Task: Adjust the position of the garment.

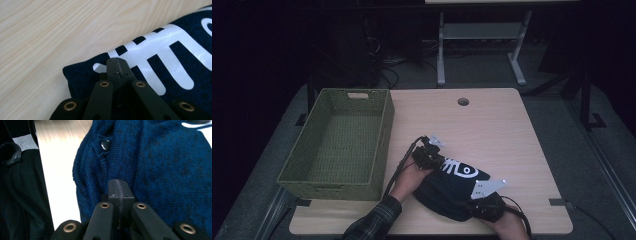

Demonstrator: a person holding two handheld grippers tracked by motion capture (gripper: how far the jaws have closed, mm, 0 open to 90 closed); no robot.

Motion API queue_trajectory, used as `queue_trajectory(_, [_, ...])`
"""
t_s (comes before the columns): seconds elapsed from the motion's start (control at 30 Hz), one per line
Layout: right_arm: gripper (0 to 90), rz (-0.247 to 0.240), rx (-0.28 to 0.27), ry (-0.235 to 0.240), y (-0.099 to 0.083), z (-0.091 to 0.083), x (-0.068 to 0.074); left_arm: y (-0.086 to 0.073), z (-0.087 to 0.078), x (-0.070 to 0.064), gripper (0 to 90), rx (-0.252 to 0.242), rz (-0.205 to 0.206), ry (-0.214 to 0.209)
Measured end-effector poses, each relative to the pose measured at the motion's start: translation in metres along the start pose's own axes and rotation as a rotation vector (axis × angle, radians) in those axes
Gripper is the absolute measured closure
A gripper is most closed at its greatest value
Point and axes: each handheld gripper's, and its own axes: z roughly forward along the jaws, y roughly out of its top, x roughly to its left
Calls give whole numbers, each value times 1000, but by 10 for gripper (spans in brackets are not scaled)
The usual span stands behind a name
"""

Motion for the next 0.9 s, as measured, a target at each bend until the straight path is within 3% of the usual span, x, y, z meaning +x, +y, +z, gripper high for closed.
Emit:
queue_trajectory(0.1, [900,-15,-7,2,1,-1,-1,0,-5,0,900,-17,-16,-5])
queue_trajectory(0.2, [900,-1,-51,-5,2,-12,-5,0,-18,-1,900,-63,-36,-24])
queue_trajectory(0.3, [900,6,-116,-35,5,-25,-12,-1,-31,-8,900,-106,-34,-34])
queue_trajectory(0.4, [900,23,-145,-77,7,-34,-21,-5,-43,-18,900,-118,-18,-37])
queue_trajectory(0.5, [900,39,-156,-114,7,-38,-32,-13,-56,-25,900,-123,-9,-37])
queue_trajectory(0.57, [900,50,-148,-133,6,-38,-39,-22,-66,-32,900,-130,-25,-41])
queue_trajectory(0.63, [900,60,-139,-136,5,-36,-42,-28,-69,-36,900,-113,-10,-24])
queue_trajectory(0.73, [900,70,-95,-133,1,-26,-46,-37,-68,-40,900,-83,-14,-31])
queue_trajectory(0.83, [900,57,-43,-143,-1,-15,-45,-44,-57,-38,900,-30,-19,-14])
queue_trajectory(0.9, [900,56,-40,-145,-2,-11,-45,-45,-53,-37,900,-7,-12,-6])
